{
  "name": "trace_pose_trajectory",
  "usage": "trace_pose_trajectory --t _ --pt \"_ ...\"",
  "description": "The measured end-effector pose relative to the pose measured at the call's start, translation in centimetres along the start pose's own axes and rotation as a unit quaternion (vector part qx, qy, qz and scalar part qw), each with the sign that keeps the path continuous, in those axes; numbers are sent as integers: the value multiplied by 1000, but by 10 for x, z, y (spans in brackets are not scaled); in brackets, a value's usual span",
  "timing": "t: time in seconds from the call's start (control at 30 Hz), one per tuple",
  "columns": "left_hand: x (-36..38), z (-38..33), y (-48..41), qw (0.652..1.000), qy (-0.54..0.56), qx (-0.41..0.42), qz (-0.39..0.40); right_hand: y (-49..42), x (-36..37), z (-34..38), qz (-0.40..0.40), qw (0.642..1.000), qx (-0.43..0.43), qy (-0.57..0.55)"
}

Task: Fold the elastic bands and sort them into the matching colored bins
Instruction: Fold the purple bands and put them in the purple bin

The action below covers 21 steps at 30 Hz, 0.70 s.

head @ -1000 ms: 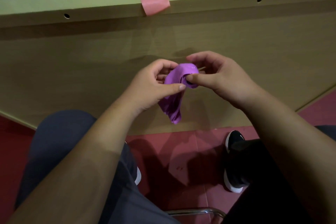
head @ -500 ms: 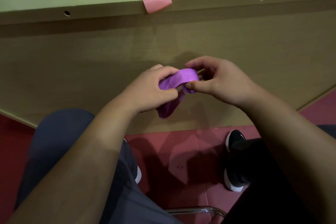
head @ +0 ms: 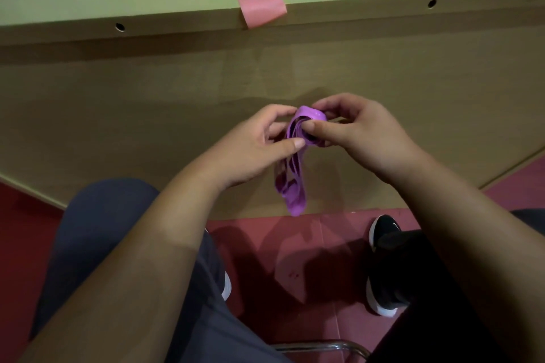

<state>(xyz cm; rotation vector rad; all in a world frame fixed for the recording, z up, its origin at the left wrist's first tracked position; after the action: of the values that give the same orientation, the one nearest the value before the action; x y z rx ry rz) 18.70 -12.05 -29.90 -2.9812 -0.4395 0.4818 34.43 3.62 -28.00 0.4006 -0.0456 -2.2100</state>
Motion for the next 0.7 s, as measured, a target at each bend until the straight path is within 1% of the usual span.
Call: trace_pose_trajectory --t 0.03,0.07,0.13,0.17,0.2,0.3,0.47,0.57,0.7 --pt "1 -1 0 1000 -20 10 -4 0 1 0 -1 1000 6 -11" --pt "2 -1 -1 997 -69 25 -9 1 2 0 -3 1000 14 -17" --pt "5 -2 -1 979 -196 50 -11 1 4 -1 -9 1000 26 -11" --pt "7 -2 -1 969 -239 61 -16 1 5 -2 -10 1000 30 -3" --pt "8 -2 -1 964 -258 66 -23 1 5 -3 -11 999 32 1" --pt "14 -3 -1 967 -246 56 -30 1 5 -3 -22 999 39 -8" --pt "22 0 -5 977 -204 32 -44 -3 6 -6 -44 995 69 -63" --pt "27 0 -3 987 -145 28 -58 -3 8 -8 -59 994 75 -48" --pt "29 8 -6 990 -110 4 -85 0 11 -13 -73 994 80 -26"
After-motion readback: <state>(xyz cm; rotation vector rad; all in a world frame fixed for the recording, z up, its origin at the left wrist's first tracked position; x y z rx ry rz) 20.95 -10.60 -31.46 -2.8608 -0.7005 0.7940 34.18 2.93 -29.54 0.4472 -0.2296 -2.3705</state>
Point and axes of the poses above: each hand's wrist, its own y-axis away from the middle knuckle, its own x-axis out of the palm, z = x × y, the point moved 1 cm from there along -y, towards the middle knuckle, and after that the axes turned 11 degrees about x, right-handed, at the moved point
